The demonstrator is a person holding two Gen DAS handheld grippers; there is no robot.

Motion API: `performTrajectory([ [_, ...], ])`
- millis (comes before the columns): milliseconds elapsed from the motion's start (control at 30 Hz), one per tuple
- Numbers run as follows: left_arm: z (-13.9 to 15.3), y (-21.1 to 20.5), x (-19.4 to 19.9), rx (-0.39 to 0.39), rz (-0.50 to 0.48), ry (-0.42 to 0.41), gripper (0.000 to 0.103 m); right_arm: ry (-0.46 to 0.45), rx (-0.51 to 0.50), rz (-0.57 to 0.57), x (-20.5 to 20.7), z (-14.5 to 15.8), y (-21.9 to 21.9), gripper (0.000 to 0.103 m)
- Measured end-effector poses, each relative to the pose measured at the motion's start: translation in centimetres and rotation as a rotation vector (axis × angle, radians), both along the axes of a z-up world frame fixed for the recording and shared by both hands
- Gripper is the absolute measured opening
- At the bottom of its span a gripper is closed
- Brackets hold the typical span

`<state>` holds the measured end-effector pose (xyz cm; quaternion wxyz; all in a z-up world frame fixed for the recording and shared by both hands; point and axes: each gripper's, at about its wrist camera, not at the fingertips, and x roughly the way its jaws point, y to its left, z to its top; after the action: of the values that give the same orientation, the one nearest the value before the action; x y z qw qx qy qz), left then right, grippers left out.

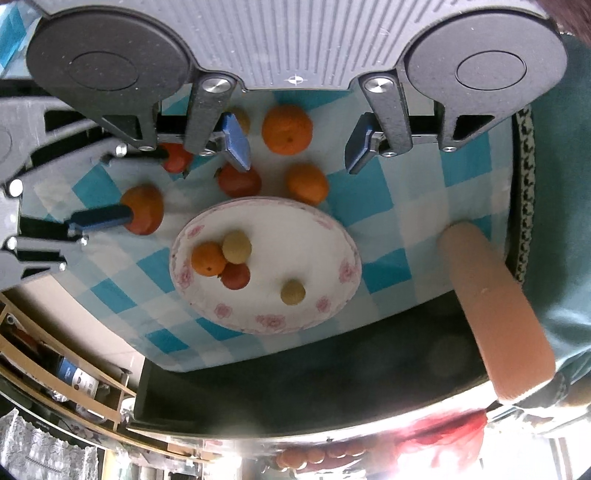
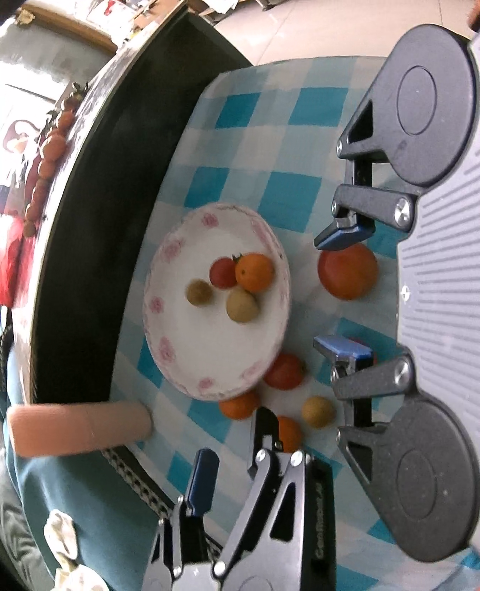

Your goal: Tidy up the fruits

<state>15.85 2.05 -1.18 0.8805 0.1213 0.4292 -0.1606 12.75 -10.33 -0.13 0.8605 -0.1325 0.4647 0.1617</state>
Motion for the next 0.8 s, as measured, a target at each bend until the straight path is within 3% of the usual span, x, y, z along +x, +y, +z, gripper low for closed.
performTrajectory([
  [600,-1.4,-0.7,-0.5,0.029,-0.041,0.04,0.067,0.173,0.009,0.086,-1.3,-2.6,1.1,0.065],
  [800,-1.5,-0.7,-0.5,0.031,-0.046,0.042,0.067,0.182,0.006,0.096,-1.5,-2.8,1.4,0.065],
])
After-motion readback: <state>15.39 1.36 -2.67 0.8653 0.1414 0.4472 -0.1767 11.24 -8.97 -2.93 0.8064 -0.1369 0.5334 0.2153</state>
